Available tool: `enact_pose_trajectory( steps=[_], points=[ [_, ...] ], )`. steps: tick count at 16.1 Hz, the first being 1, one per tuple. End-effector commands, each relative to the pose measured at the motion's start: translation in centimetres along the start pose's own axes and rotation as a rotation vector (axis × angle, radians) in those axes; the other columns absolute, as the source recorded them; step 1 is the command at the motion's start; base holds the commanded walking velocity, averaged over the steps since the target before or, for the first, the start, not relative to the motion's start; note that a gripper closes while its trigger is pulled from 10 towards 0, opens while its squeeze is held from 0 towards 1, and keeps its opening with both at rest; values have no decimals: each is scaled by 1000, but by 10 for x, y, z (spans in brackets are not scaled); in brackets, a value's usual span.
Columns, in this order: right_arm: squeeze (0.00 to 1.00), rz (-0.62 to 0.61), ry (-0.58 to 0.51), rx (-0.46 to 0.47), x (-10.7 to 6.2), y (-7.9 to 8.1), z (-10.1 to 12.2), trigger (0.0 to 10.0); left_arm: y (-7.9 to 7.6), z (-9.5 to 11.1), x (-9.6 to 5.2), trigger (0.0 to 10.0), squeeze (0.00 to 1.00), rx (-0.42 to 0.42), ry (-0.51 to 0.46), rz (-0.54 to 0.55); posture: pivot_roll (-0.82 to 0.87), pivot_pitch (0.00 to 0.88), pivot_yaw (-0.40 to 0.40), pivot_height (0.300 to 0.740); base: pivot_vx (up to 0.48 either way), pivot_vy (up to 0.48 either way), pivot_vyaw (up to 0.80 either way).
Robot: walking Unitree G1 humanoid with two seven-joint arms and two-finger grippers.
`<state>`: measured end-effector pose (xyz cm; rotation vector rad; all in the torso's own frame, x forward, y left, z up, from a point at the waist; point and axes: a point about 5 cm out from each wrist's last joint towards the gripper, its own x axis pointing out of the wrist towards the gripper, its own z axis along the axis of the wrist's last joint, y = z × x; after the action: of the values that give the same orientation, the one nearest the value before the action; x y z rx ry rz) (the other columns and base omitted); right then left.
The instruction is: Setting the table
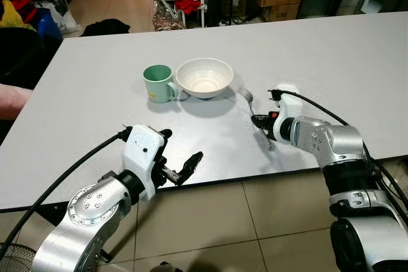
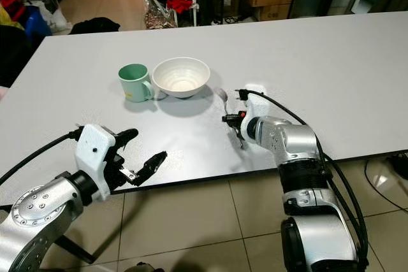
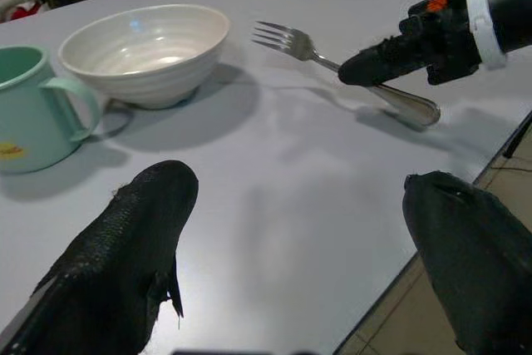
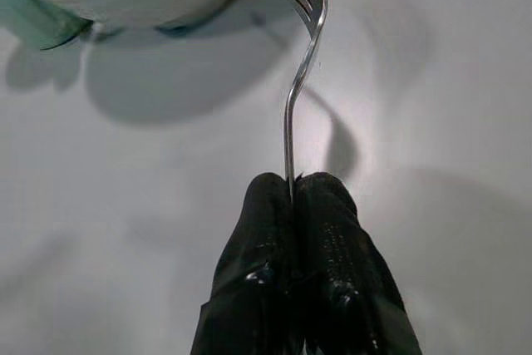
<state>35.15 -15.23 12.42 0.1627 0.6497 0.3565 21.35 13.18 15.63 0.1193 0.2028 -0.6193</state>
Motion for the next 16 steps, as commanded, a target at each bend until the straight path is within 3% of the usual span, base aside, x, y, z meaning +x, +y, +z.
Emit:
enact_pose_trajectory(
  steps=[1, 6, 14, 16],
  points=[
    [0, 1, -5, -37, 3, 2, 5, 10000, -1, 1, -1, 10000, 0, 7, 11, -14, -40, 15, 60, 740, 0, 0, 0],
    [0, -64, 16, -90, 9, -3, -1, 10000, -3, 1, -2, 10000, 0, 4, 28, -32, -37, 21, 59, 740, 0, 0, 0],
    [0, -33, 8, -56, 13, -2, -1, 10000, -7, 0, -1, 10000, 0, -3, 47, -66, -37, 25, 68, 740, 0, 0, 0],
    [20, -9, -1, -12, 14, -1, 2, 10000, -7, 0, -1, 10000, 0, -3, 47, -66, -36, 25, 64, 740, 0, 0, 0]
  ],
)
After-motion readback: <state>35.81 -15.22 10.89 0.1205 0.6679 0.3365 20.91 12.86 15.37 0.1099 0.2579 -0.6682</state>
